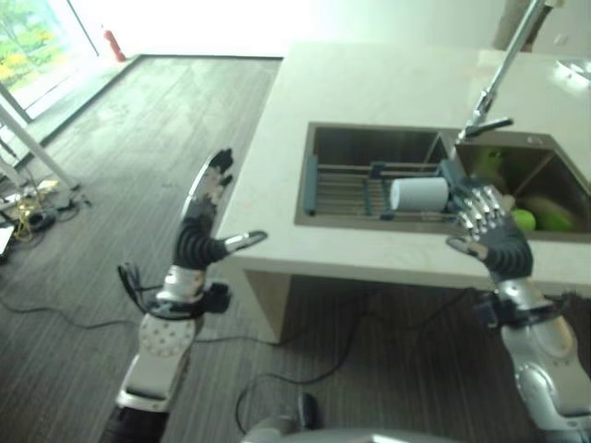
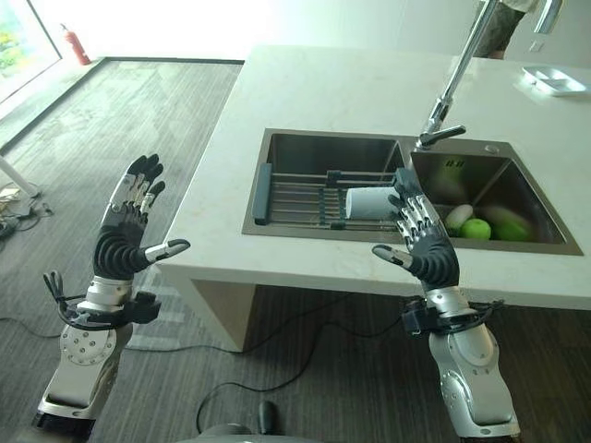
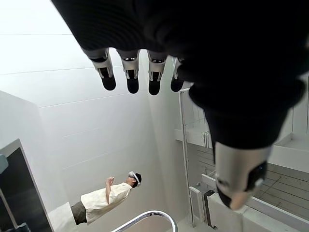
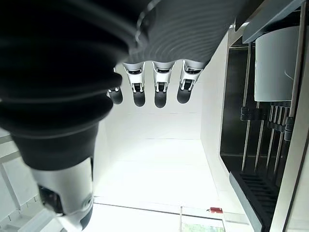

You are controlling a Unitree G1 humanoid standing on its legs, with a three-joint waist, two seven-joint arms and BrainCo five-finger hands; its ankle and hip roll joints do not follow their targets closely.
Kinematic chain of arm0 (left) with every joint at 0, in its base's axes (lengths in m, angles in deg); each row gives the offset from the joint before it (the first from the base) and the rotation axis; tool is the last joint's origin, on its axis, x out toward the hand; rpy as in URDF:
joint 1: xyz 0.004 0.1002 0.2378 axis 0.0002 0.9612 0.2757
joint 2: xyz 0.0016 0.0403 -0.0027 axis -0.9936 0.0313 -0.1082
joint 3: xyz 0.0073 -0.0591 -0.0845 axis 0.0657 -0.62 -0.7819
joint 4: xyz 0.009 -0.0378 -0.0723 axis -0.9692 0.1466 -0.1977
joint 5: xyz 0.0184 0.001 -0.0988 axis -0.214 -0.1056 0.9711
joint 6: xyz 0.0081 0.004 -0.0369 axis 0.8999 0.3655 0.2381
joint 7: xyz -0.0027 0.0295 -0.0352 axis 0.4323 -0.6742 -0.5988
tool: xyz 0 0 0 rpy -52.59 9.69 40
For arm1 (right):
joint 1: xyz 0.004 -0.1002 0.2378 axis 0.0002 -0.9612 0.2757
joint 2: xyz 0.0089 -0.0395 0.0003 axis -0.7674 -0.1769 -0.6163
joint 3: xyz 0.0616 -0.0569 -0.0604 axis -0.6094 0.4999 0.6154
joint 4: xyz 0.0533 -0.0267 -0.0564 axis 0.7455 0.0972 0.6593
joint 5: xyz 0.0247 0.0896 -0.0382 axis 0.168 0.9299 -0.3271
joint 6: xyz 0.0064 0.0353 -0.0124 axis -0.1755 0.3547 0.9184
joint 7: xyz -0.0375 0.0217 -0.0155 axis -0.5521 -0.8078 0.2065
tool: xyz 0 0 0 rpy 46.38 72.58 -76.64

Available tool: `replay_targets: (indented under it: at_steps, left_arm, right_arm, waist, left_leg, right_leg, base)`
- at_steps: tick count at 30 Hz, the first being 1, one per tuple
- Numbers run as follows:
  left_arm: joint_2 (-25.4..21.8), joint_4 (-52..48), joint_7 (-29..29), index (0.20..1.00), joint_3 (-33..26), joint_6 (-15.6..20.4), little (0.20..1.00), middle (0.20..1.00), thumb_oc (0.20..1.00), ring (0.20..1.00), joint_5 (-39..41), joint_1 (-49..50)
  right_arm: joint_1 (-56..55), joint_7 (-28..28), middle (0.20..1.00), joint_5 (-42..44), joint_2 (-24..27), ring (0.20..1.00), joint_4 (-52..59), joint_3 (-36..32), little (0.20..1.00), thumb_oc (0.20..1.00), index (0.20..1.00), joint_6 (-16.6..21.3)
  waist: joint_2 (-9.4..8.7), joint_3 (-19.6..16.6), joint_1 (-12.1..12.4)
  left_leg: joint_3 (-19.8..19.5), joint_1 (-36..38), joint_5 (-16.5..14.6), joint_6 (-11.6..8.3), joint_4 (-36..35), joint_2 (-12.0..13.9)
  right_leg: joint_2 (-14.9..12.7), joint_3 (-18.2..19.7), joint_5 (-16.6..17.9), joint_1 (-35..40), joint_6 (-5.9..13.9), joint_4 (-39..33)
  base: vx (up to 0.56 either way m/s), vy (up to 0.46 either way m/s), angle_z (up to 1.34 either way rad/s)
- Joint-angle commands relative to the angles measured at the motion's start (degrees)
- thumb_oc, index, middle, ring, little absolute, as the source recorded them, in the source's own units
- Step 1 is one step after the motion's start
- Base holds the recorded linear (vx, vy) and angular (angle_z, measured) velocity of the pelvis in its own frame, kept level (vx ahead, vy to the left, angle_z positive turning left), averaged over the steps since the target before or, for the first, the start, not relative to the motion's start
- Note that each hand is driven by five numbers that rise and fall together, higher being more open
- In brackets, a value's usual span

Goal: Place the dishes in the dishwasher.

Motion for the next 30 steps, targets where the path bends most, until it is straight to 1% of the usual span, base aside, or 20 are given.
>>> replay_targets:
  at_steps: [1,3,4,5,6,7,8,10,12,13,15,17,19,20,23,25,26,28,29,30]
  left_arm:
    - [-1.04,-1.74,0.59,1.0,-0.72,3.24,1.0,1.0,1.0,1.0,-0.46,0.26]
    - [-1.19,-1.82,0.83,1.0,-0.46,3.08,1.0,1.0,1.0,1.0,-0.07,0.3]
    - [-1.29,-1.74,1.13,1.0,-0.42,3.14,1.0,1.0,1.0,1.0,0.3,0.48]
    - [-1.31,-1.7,1.21,1.0,-0.3,3.36,1.0,1.0,1.0,1.0,0.35,0.74]
    - [-1.15,-1.7,1.33,1.0,-0.02,3.7,1.0,1.0,1.0,1.0,-0.24,0.65]
    - [-1.43,-1.62,0.72,1.0,0.1,3.73,1.0,1.0,1.0,1.0,-1.21,0.28]
    - [-1.82,-1.52,-0.43,1.0,0.09,3.04,1.0,1.0,1.0,1.0,-2.24,-0.44]
    - [-2.57,-1.27,-1.17,1.0,0.01,1.99,1.0,1.0,1.0,1.0,-2.4,-1.96]
    - [-2.96,-1.31,-0.44,1.0,0.08,1.0,1.0,1.0,1.0,1.0,-0.76,-3.41]
    - [-2.95,-1.45,-0.35,1.0,0.11,0.89,1.0,1.0,1.0,1.0,-0.6,-3.39]
    - [-2.69,-2.72,-0.54,1.0,0.27,0.27,1.0,1.0,1.0,1.0,-0.9,-2.31]
    - [-2.6,-3.23,-0.87,1.0,0.29,0.08,1.0,1.0,1.0,1.0,-1.07,-1.67]
    - [-2.59,-3.91,-0.63,1.0,-0.35,-0.22,1.0,1.0,1.0,1.0,0.2,-0.7]
    - [-2.6,-4.16,-0.36,1.0,-0.72,-0.2,1.0,1.0,1.0,1.0,0.76,-0.32]
    - [-2.64,-3.93,0.23,1.0,-0.81,-1.09,1.0,1.0,1.0,1.0,1.89,0.01]
    - [-2.74,-3.79,0.31,1.0,-0.78,-1.18,1.0,1.0,1.0,1.0,4.06,0.15]
    - [-2.03,-4.22,1.13,1.0,-1.28,-1.71,1.0,1.0,1.0,1.0,7.28,0.74]
    - [-1.53,-4.41,2.18,1.0,-1.15,-2.59,1.0,1.0,1.0,1.0,8.65,0.96]
    - [-1.54,-4.63,3.03,1.0,-1.28,-2.3,1.0,1.0,1.0,1.0,8.1,1.72]
    - [-1.66,-4.88,3.82,1.0,-1.62,-2.51,1.0,1.0,1.0,1.0,9.28,2.38]
  right_arm:
    - [1.12,-0.73,1.0,-0.03,-0.55,1.0,4.67,-2.14,1.0,1.0,1.0,1.88]
    - [0.77,-0.33,1.0,-0.07,-0.62,1.0,4.88,-2.19,1.0,1.0,1.0,1.71]
    - [0.69,-0.08,1.0,-0.2,-0.75,1.0,4.87,-2.16,1.0,1.0,1.0,1.58]
    - [0.7,0.19,1.0,-0.22,-0.86,1.0,4.93,-2.08,1.0,1.0,1.0,1.39]
    - [1.08,0.92,1.0,-0.27,-1.34,1.0,4.73,-1.5,1.0,1.0,1.0,1.37]
    - [1.88,1.61,1.0,-0.6,-1.57,1.0,4.39,-0.68,1.0,1.0,1.0,1.16]
    - [2.92,2.23,1.0,-0.57,-1.76,1.0,4.07,0.32,1.0,1.0,1.0,0.62]
    - [4.32,2.32,1.0,-0.62,-1.7,1.0,3.03,1.48,1.0,1.0,1.0,0.52]
    - [4.47,1.93,1.0,0.24,-0.67,1.0,2.73,1.64,1.0,1.0,1.0,0.99]
    - [4.38,1.92,1.0,0.36,-0.55,1.0,2.82,1.57,1.0,1.0,1.0,1.0]
    - [4.62,1.93,1.0,1.32,-0.2,1.0,3.61,1.83,1.0,1.0,1.0,0.02]
    - [4.96,2.1,1.0,1.39,-0.31,1.0,3.86,2.29,1.0,1.0,1.0,-0.71]
    - [5.14,2.73,1.0,1.82,-0.33,1.0,3.77,2.86,1.0,1.0,1.0,-1.24]
    - [4.86,3.13,1.0,2.21,-0.32,1.0,3.7,2.85,1.0,1.0,1.0,-0.89]
    - [4.13,3.1,1.0,2.37,-0.05,1.0,3.62,2.52,1.0,1.0,1.0,-0.07]
    - [4.23,0.63,1.0,1.09,1.17,1.0,4.02,2.48,1.0,1.0,1.0,0.37]
    - [4.58,-0.32,1.0,-0.45,1.5,1.0,4.3,2.5,1.0,1.0,1.0,-0.01]
    - [4.61,-0.28,1.0,-0.65,1.53,1.0,4.31,2.64,1.0,1.0,1.0,-0.63]
    - [3.98,0.02,1.0,-0.94,1.91,1.0,4.31,2.22,1.0,1.0,1.0,-0.42]
    - [3.18,0.26,1.0,-0.32,2.26,1.0,4.38,1.37,1.0,1.0,1.0,0.04]
  waist:
    - [0.04,-4.78,1.17]
    - [-0.36,-5.11,1.01]
    - [-0.75,-5.23,1.2]
    - [-1.15,-5.25,1.16]
    - [-1.24,-5.0,0.83]
    - [-1.31,-4.79,0.76]
    - [-1.06,-4.59,1.0]
    - [-0.81,-4.08,1.49]
    - [-0.49,-3.19,1.23]
    - [-0.49,-3.09,1.16]
    - [-1.06,-2.66,0.34]
    - [-1.09,-2.43,-0.07]
    - [-1.17,-2.12,-0.57]
    - [-1.13,-2.02,-1.01]
    - [-1.21,-2.51,-1.47]
    - [-0.94,-3.13,-2.29]
    - [-0.15,-3.68,-2.82]
    - [0.5,-3.93,-3.41]
    - [1.12,-4.0,-3.64]
    - [1.58,-3.72,-3.68]
  left_leg:
    - [-3.48,-3.99,0.14,-4.25,-0.03,2.16]
    - [-3.59,-3.42,-0.3,-3.85,-0.03,1.89]
    - [-3.26,-3.23,-0.52,-3.68,-0.03,1.58]
    - [-2.67,-2.79,-1.05,-3.4,-0.03,1.35]
    - [-1.91,-2.07,-1.62,-2.89,-0.03,1.68]
    - [-1.77,-1.28,-2.64,-2.88,-0.03,1.91]
    - [-1.23,-0.33,-3.16,-3.08,-0.03,2.73]
    - [-1.41,0.79,-3.89,-3.7,-0.03,3.86]
    - [-2.54,2.69,-5.52,-4.55,-0.03,5.43]
    - [-2.65,2.93,-5.76,-4.58,-0.03,5.54]
    - [-2.68,5.03,-8.04,-5.1,-0.03,6.13]
    - [-2.4,6.29,-9.04,-5.35,-0.03,6.72]
    - [-2.1,7.63,-10.18,-5.5,-0.03,7.51]
    - [-2.2,8.03,-10.51,-5.48,-0.03,7.91]
    - [-2.35,7.95,-10.77,-5.52,-0.03,8.61]
    - [-2.41,7.94,-9.65,-6.33,-0.03,9.71]
    - [-1.87,9.22,-9.66,-7.36,-0.03,11.01]
    - [-1.93,10.12,-9.67,-7.95,-0.03,11.65]
    - [-2.06,10.69,-8.99,-8.63,-0.03,12.03]
    - [-1.97,9.84,-6.95,-9.34,1.96,12.74]
  right_leg:
    - [2.43,-4.21,6.93,-3.65,0.9,0.39]
    - [2.37,-3.96,7.26,-4.75,1.4,3.58]
    - [2.08,-5.13,8.06,-5.16,2.07,5.34]
    - [1.57,-6.49,9.27,-6.17,3.0,8.56]
    - [1.77,-7.99,11.44,-10.06,4.44,14.79]
    - [1.19,-9.9,11.93,-12.39,5.45,17.7]
    - [-0.86,-13.11,11.72,-14.09,5.81,18.15]
    - [-4.36,-16.42,11.85,-14.76,5.62,15.67]
    - [-8.19,-17.13,13.02,-14.87,5.46,9.88]
    - [-8.56,-17.08,13.39,-14.77,5.54,9.18]
    - [-12.11,-16.38,19.16,-16.67,7.08,4.29]
    - [-12.76,-16.8,20.67,-18.07,7.72,2.04]
    - [-12.53,-18.02,22.1,-19.97,8.03,-0.45]
    - [-12.33,-17.57,22.58,-20.94,7.9,-0.25]
    - [-11.01,-16.53,20.37,-19.12,7.63,-1.27]
    - [-10.07,-15.15,19.25,-18.86,7.15,-1.61]
    - [-9.0,-14.99,18.43,-17.9,6.09,-2.4]
    - [-7.67,-13.79,17.71,-17.37,5.13,-2.27]
    - [-6.64,-13.14,17.17,-16.58,4.43,-2.28]
    - [-5.86,-12.73,16.72,-15.78,3.77,-2.44]
  base:
    - [0.07,0.116,-0.03]
    - [0.1,0.134,-0.05]
    - [0.07,0.108,-0.08]
    - [0.07,0.165,-0.17]
    - [0.09,0.156,-0.34]
    - [0.07,0.108,-0.35]
    - [0.05,-0.008,-0.35]
    - [0.03,-0.131,-0.8]
    - [0.1,-0.222,-0.51]
    - [0.12,-0.224,0.3]
    - [0.14,-0.247,0.31]
    - [0.15,-0.225,0.1]
    - [0.19,-0.355,-0.08]
    - [0.17,-0.406,-0.08]
    - [0.13,-0.373,0.19]
    - [0.16,-0.447,0.25]
    - [0.21,-0.432,0.0]
    - [0.19,-0.411,0.06]
    - [0.18,-0.409,0.07]
    - [0.13,-0.353,0.07]
